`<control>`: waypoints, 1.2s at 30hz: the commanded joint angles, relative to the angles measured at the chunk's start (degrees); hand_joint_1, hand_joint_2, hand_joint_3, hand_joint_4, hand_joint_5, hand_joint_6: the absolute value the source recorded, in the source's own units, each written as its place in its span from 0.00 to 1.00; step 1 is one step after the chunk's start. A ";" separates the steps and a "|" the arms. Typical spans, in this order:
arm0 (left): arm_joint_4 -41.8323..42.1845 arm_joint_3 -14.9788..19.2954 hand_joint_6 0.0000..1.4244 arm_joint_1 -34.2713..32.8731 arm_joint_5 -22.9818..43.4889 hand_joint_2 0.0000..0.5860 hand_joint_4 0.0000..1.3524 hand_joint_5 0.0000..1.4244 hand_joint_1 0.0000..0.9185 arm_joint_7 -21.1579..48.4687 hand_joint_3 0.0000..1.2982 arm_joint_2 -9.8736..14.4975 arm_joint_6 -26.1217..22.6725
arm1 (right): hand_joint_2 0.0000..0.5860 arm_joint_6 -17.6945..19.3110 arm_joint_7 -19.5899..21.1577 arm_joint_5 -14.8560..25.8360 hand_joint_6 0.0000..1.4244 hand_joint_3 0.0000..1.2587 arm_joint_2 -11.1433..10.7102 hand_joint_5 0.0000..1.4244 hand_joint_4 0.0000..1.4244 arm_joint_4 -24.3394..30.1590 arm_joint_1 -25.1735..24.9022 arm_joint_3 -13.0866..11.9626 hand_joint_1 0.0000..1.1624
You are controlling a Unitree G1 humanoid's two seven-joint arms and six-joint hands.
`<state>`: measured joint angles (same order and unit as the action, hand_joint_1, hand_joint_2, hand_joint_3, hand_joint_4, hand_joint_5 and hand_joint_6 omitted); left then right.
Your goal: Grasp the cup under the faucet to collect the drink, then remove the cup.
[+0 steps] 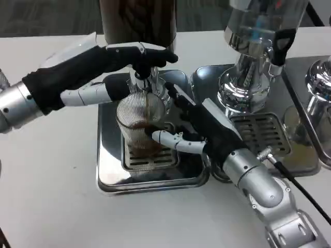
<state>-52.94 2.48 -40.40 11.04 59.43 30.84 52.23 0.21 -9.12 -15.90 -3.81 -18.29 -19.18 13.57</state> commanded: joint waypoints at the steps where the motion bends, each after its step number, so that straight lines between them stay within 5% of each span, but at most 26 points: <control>1: -0.10 -1.31 0.13 1.96 -1.74 0.10 0.12 0.13 0.00 0.81 0.21 0.74 -0.19 | 0.40 1.08 0.75 0.40 0.04 0.00 0.17 0.00 0.00 -0.63 -1.16 -0.10 0.57; 9: 0.26 -1.41 0.13 2.20 -1.45 0.10 0.12 0.13 0.00 0.39 0.21 0.69 0.23 | 0.40 0.71 0.59 0.16 0.05 0.00 -0.16 0.00 0.00 0.18 -0.88 0.00 0.56; 21: 0.05 4.18 0.16 2.80 4.24 0.07 0.12 0.15 0.00 -1.10 0.21 -0.34 -1.81 | 0.41 0.70 0.55 0.43 0.04 0.00 -0.14 0.00 0.00 0.50 -0.78 -0.17 0.55; 36: -0.19 9.41 0.19 4.09 5.97 0.12 0.15 0.17 0.00 -1.34 0.23 1.60 -4.24 | 0.40 1.14 -0.03 0.73 0.05 0.00 -0.23 0.00 0.00 0.07 -1.21 -0.09 0.50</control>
<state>-52.72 10.80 -37.69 16.21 58.34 31.50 48.87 0.22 -9.06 -15.90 -3.95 -18.26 -19.32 13.54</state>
